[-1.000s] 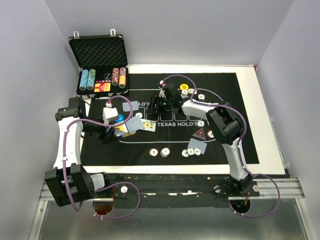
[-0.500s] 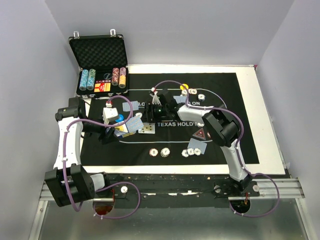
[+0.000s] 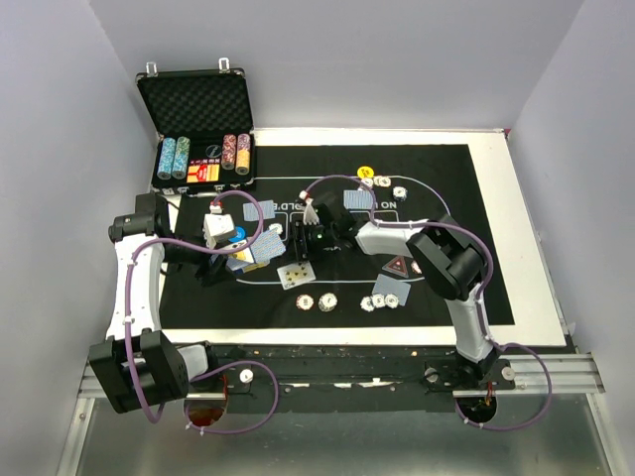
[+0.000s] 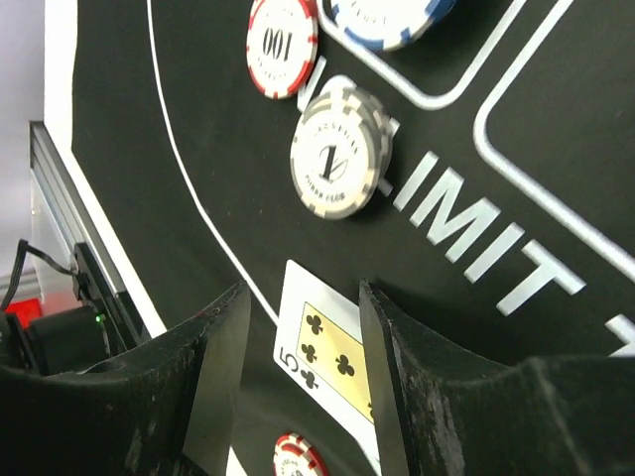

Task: Distribute texas hold em gaming equipment

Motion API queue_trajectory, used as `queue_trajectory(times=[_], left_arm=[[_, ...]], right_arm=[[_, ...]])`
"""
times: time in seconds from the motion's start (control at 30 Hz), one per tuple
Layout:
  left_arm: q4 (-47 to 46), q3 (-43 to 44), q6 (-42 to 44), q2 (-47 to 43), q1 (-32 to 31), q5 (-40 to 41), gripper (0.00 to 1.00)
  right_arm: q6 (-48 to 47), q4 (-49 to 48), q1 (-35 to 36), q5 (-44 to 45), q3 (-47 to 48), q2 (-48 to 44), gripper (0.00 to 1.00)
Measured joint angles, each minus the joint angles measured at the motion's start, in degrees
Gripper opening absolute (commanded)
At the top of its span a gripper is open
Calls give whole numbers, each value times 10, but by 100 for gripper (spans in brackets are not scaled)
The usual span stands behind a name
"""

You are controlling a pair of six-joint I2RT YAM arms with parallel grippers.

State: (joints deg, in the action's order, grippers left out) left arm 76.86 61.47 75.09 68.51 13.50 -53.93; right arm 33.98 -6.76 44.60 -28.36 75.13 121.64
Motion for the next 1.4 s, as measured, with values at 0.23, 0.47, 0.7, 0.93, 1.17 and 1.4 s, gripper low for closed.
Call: queue_trajectory(times=[0.23,0.47,0.7,0.93,1.17,1.4], left_arm=[[0,0,0,-4,0,-1,12],[0,0,-2,-5,0,-2,12],[0,0,-1,-7,0,-4,12],[0,0,1,-7,0,-6,12],[0,0,1,-7,0,-7,12],[0,0,1,-3,0,-8,12]], right_arm=[[2,29,29,-1,-12,-16,56],[10,82,28,9,-31,-63,66],[28,96,-58,18,-45,-185,89],[61,71,-82,3,-49,-255,100],[72,65,-19,-7,-11,-220,100],[71,68,23,-9,-2,-205,95]])
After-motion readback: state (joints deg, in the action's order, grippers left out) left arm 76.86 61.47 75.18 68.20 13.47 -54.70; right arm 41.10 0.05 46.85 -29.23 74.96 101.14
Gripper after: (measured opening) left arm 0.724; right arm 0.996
